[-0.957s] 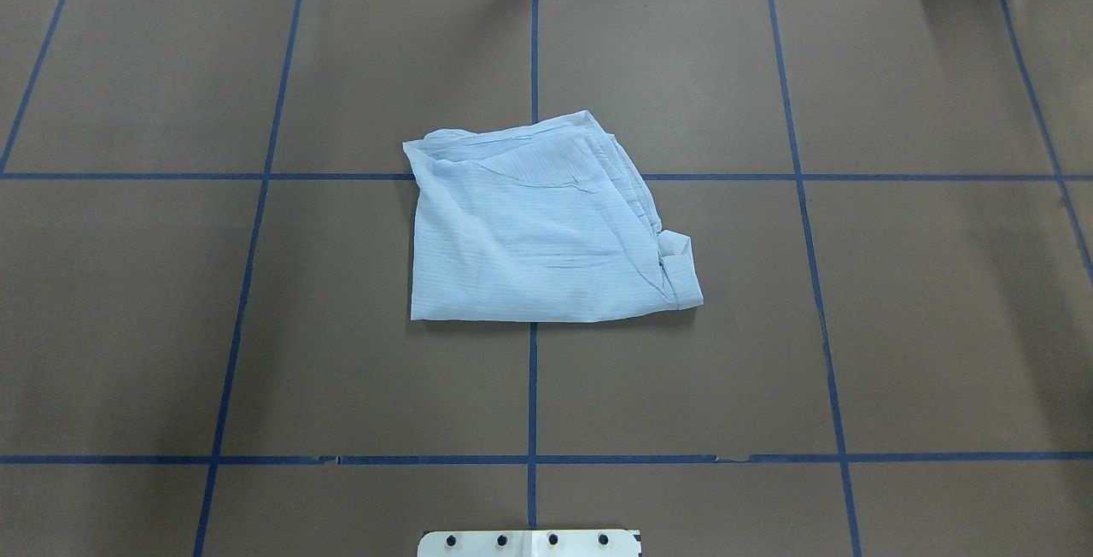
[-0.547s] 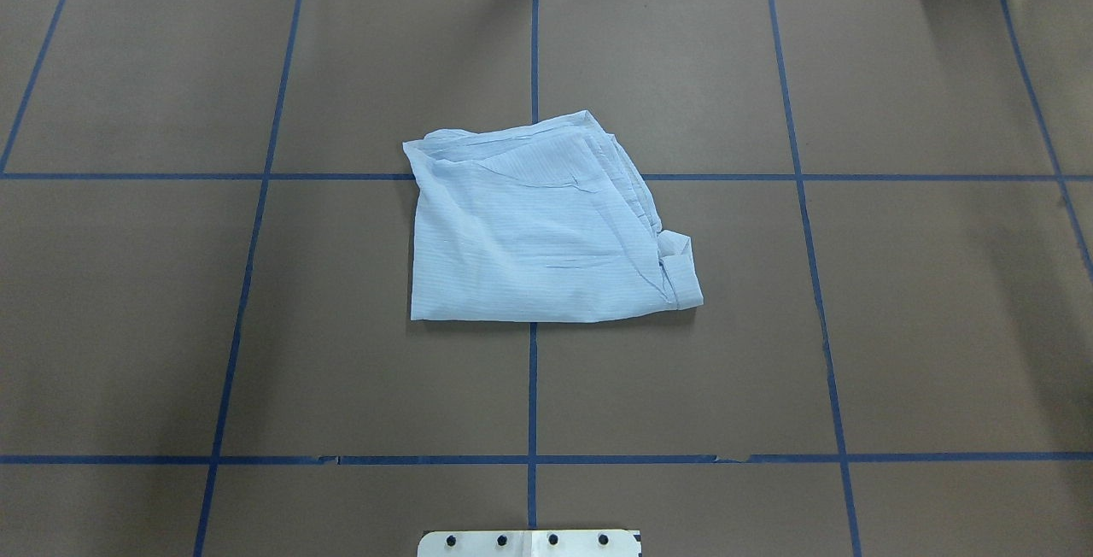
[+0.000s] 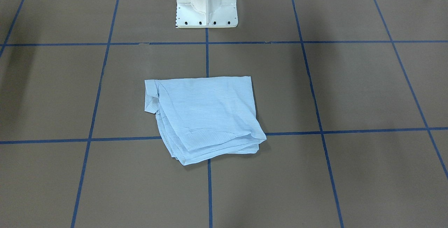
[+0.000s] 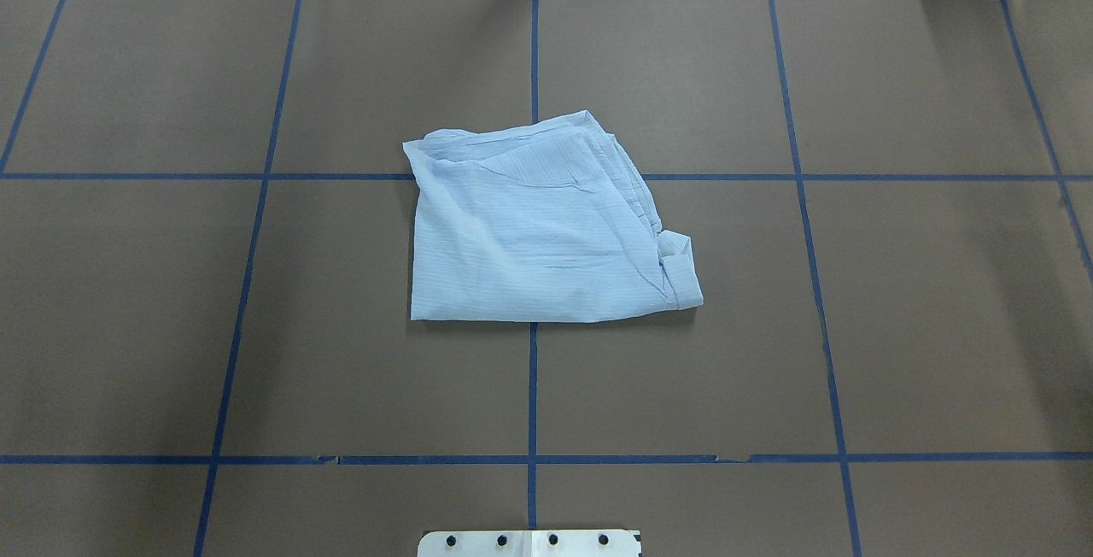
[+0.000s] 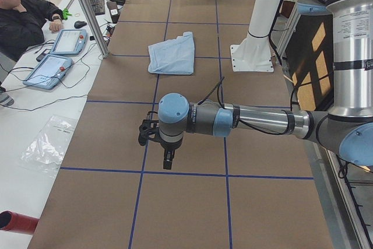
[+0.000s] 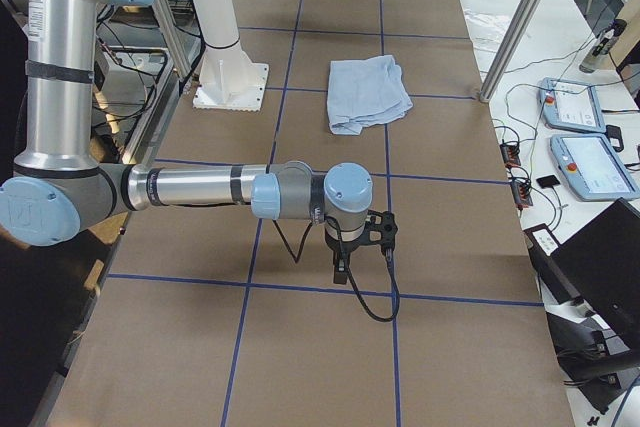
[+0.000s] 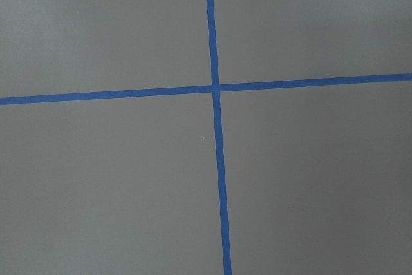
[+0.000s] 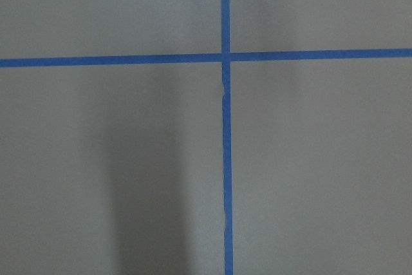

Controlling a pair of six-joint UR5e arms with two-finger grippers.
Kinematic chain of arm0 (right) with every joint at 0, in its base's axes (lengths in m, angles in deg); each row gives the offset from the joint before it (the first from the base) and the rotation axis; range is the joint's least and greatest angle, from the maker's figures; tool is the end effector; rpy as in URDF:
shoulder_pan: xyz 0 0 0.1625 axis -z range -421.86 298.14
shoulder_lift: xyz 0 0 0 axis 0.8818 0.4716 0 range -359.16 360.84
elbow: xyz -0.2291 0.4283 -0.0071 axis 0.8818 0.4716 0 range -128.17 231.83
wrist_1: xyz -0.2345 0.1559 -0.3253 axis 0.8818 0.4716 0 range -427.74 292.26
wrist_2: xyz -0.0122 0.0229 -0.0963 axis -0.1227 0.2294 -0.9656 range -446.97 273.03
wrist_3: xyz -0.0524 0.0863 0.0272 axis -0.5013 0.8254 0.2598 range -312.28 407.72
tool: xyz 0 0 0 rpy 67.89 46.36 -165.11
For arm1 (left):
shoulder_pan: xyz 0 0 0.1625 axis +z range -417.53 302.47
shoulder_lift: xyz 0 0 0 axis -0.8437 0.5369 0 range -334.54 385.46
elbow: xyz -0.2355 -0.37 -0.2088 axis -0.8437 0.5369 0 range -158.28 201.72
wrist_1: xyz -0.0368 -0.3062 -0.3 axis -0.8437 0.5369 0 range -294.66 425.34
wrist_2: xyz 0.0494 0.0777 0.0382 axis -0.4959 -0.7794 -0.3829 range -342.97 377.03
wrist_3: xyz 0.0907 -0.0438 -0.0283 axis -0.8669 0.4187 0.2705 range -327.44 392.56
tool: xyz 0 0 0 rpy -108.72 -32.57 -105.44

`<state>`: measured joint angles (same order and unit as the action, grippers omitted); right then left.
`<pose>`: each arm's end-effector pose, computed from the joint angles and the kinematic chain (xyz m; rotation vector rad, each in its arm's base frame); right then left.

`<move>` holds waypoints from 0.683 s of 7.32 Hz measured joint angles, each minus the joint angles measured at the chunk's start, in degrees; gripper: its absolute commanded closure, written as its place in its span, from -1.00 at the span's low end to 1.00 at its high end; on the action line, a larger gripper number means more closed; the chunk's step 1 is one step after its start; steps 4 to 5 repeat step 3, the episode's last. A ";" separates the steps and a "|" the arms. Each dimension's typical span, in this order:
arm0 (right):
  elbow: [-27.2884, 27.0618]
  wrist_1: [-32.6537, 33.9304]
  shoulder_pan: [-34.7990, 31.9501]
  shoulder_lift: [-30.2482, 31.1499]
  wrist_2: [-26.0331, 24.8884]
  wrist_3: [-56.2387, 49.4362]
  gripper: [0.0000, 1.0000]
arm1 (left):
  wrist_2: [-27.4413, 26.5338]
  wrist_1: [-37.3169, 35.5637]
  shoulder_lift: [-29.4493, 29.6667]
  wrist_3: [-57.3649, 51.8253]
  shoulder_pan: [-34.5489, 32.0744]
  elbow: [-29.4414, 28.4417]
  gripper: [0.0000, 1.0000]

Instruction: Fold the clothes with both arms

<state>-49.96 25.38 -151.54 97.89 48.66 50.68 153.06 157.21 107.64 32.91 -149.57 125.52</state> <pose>0.0560 -0.4501 0.6811 0.0038 -0.7968 0.0323 -0.0739 -0.4471 0.6594 0.1415 0.8000 0.0158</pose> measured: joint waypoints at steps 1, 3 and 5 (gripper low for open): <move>0.03 -0.07 0.01 -0.08 0.01 0.07 -1.00 | 0.01 -0.06 -0.06 -0.02 0.00 0.42 -1.00; 0.15 -0.19 0.00 -0.17 0.06 0.11 -1.00 | 0.02 -0.12 -0.15 -0.10 -0.01 0.97 -1.00; 0.15 -0.19 0.00 -0.17 0.06 0.11 -1.00 | 0.02 -0.12 -0.15 -0.10 -0.01 0.97 -1.00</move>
